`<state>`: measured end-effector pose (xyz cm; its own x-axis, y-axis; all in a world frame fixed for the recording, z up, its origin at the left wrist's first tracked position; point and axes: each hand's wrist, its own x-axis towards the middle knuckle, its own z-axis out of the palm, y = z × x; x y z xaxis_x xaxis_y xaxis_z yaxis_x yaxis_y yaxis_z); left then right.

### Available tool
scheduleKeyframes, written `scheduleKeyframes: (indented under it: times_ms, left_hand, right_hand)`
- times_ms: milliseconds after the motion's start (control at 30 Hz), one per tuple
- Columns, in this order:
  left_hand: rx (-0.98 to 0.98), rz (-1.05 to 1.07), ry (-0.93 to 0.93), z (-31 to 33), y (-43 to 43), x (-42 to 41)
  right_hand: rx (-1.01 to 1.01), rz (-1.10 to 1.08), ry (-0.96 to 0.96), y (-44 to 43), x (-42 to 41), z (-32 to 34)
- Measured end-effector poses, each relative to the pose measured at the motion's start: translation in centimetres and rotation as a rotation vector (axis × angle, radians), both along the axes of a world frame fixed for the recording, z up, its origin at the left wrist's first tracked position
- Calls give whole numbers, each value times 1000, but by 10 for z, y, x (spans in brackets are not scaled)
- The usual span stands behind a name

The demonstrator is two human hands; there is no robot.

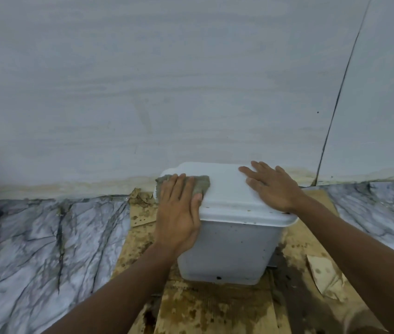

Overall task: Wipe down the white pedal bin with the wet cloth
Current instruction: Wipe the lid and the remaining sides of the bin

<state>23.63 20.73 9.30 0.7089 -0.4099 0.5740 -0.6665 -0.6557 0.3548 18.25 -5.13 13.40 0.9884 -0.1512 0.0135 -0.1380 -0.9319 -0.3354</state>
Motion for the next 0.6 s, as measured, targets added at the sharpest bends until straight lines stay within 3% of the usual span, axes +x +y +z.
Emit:
scheduleKeyframes:
  times_ms: [133,400,600]
  left_hand:
    - [-23,-7,36,9,7,15]
    - [292,-270,-290,-11,-5,-5]
    - [431,-425,-191,13,-29,-11]
  right_hand:
    - [-38,-29,5,12,1,-1]
    - [-30,-34,7,3,-2,-4]
    - [14,-24,-2,-3,-3,-5]
